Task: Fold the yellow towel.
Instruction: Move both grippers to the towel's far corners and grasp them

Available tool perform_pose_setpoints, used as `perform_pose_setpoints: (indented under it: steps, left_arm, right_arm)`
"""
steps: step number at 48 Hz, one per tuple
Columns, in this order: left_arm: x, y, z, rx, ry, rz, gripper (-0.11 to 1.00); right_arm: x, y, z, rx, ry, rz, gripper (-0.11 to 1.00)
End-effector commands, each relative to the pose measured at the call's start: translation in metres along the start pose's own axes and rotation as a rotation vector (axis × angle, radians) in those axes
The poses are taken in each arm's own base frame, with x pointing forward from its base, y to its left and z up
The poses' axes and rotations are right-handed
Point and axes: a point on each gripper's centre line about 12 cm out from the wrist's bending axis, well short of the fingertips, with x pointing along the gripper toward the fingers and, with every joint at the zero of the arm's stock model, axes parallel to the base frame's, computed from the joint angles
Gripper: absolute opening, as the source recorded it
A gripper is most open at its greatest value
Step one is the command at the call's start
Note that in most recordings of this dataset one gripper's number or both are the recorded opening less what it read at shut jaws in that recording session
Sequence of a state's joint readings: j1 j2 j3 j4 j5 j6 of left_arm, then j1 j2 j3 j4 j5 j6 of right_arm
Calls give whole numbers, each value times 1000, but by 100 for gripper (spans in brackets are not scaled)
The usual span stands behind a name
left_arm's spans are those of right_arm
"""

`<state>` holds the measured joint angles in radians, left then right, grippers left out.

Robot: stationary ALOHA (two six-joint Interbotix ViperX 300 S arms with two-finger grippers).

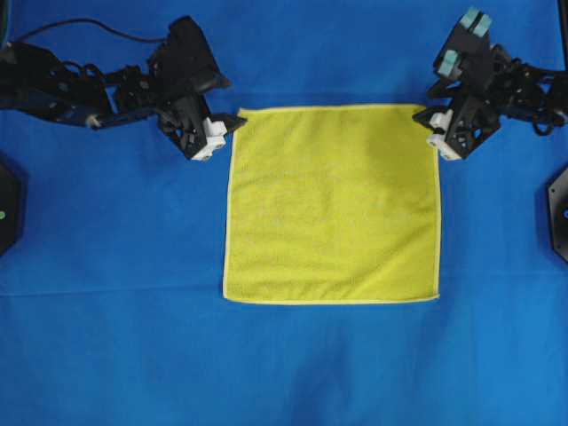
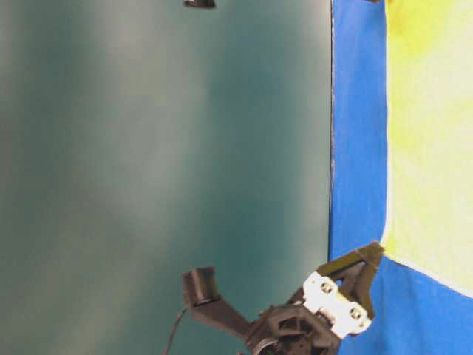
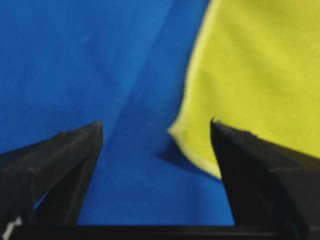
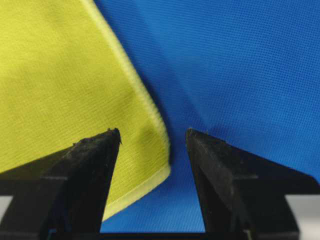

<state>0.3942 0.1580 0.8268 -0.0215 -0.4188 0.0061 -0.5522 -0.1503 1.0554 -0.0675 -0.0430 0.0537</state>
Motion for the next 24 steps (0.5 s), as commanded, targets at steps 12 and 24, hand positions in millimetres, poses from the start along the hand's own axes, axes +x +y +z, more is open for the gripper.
perform_pose_setpoints:
  steps: [12,24]
  left_arm:
    - [14,6,2,-5,9,13,78]
    - [17,5,-3,14,69,10,33]
  right_arm:
    - [13,-9,2,8,13,-18,58]
    - [12,-8,-3,2,33,-17,12]
